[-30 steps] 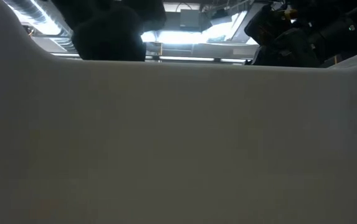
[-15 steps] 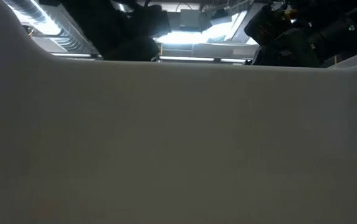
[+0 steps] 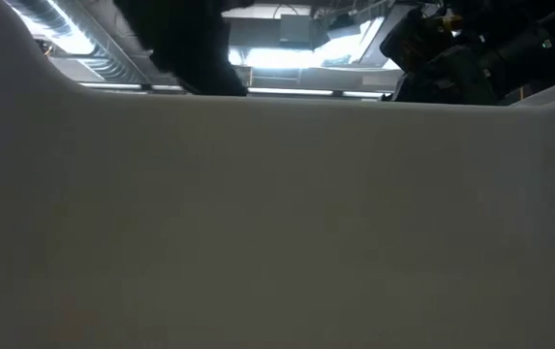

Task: Sort rubber bands into baskets
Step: Put the black rubber band in the orange bin

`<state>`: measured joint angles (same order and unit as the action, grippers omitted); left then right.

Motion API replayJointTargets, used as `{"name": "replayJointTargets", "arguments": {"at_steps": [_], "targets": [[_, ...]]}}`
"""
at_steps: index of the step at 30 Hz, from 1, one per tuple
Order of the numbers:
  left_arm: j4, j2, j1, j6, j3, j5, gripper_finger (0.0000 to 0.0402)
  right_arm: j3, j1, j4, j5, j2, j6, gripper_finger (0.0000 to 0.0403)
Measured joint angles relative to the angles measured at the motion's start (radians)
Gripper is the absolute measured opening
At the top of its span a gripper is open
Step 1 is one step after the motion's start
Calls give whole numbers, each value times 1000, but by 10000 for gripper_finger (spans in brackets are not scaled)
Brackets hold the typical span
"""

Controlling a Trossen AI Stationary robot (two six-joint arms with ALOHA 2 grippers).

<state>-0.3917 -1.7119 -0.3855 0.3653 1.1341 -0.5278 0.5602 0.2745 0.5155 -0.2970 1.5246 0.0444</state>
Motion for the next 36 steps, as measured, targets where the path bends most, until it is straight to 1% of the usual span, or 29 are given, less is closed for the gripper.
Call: {"name": "replayJointTargets", "arguments": {"at_steps": [2, 4, 10, 14, 19, 25, 27, 32, 36], "targets": [[15, -14, 0, 0, -23, 63, 123, 0, 0, 0, 0, 0, 0, 182], [28, -33, 0, 1, -44, 89, 123, 0, 0, 3, 0, 0, 0, 182], [37, -66, 22, 0, -49, 93, 123, 0, 0, 4, 0, 0, 0, 182], [38, -65, 50, -1, -49, 93, 123, 0, 0, 4, 0, 0, 0, 182], [37, -65, 86, 5, -49, 65, 123, 0, 0, 3, 0, 0, 0, 182], [27, -65, 111, 71, -49, 57, 123, 0, 0, 3, 0, 0, 0, 182], [27, -65, 114, 79, -49, 87, 123, 0, 0, 3, 0, 0, 0, 182], [32, -63, 106, 81, -49, 202, 123, 0, 0, 2, 0, 0, 0, 182], [31, -39, 102, 81, -50, 215, 123, 0, 0, 2, 0, 0, 0, 182]]}}
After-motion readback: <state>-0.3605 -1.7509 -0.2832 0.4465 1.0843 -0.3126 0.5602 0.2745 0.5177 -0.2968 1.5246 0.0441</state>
